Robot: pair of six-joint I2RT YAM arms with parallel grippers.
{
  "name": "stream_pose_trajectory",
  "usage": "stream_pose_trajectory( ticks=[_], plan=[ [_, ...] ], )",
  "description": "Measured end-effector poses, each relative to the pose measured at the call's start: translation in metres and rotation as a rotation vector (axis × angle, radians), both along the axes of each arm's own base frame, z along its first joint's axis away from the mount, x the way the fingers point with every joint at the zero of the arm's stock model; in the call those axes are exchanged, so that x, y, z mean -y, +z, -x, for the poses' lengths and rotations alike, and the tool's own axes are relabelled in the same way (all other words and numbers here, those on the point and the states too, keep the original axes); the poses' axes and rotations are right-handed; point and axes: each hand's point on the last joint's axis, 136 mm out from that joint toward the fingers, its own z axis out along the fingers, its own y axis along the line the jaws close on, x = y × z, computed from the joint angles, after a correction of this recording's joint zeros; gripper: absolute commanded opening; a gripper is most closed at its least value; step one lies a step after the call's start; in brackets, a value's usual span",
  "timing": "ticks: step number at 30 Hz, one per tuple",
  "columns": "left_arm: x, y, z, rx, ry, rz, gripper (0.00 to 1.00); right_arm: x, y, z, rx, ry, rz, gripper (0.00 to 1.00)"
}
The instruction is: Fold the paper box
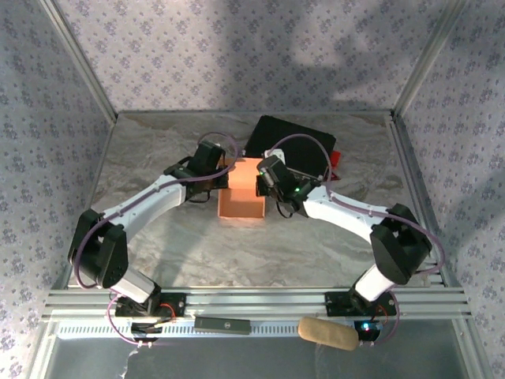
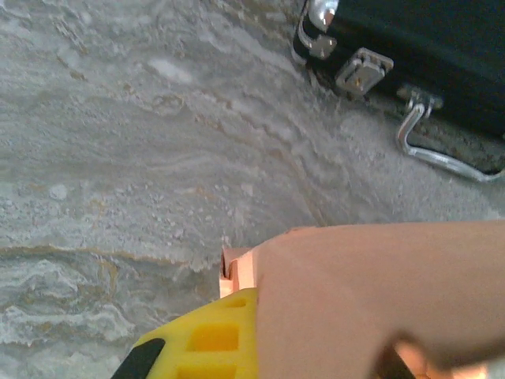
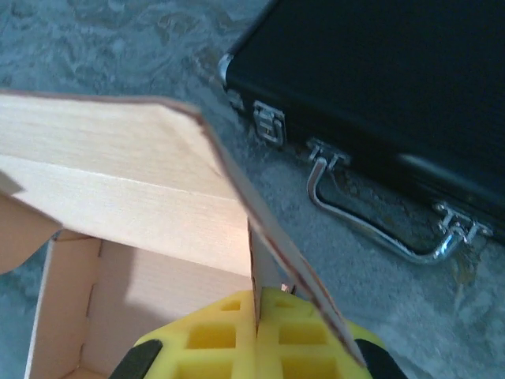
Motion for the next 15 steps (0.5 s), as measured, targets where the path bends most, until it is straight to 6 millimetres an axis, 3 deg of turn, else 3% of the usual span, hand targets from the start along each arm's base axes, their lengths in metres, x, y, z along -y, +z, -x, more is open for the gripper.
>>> stream_pose_trajectory(
  ticks=[8, 11, 15],
  plan=[
    [-0.014, -0.022, -0.006, 0.035, 0.045, -0.005, 0.0, -0.015, -0.018, -0.009, 0.091, -0.029, -0.002, 0.0],
    [-0.019, -0.035, -0.003, 0.044, 0.05, 0.007, 0.0, -0.02, -0.028, -0.006, 0.106, -0.019, 0.001, 0.0],
    [-0.024, -0.034, 0.004, 0.093, 0.05, 0.038, 0.0, -0.025, -0.032, 0.004, 0.174, -0.009, -0.002, 0.0]
  ],
)
